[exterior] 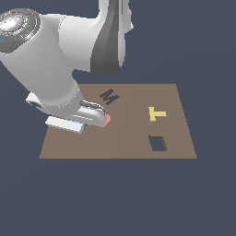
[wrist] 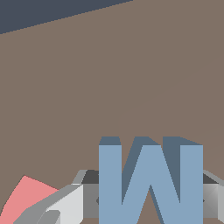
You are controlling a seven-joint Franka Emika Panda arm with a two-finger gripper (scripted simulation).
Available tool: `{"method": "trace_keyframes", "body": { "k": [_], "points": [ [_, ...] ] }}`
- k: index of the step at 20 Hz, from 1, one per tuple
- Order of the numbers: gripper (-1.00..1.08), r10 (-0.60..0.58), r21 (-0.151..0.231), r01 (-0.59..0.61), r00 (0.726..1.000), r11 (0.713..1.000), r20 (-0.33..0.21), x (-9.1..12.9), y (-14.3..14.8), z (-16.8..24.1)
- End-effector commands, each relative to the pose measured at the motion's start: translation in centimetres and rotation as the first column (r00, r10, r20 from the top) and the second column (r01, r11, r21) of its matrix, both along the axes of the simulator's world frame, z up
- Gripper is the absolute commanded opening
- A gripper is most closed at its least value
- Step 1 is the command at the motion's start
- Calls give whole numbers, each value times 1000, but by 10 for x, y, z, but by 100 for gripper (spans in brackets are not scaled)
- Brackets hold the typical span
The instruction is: Insert a designated object into the corresponding slot on a board.
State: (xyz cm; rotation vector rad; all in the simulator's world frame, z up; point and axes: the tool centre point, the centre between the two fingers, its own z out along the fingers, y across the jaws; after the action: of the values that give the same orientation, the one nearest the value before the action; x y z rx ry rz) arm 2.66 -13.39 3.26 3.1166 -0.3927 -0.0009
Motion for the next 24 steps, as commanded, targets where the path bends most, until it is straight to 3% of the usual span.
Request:
{"method": "trace_keyframes", "body": {
  "k": [1,8,16,24],
  "points": [
    [-100,-57,0,57,998,998,1,-13,5,1],
    [-100,-253,0,253,967,967,0,-54,29,3],
    [-100,-446,0,446,895,895,0,-89,62,6],
    [-100,-559,0,559,829,829,-1,-107,88,7]
  ]
}}
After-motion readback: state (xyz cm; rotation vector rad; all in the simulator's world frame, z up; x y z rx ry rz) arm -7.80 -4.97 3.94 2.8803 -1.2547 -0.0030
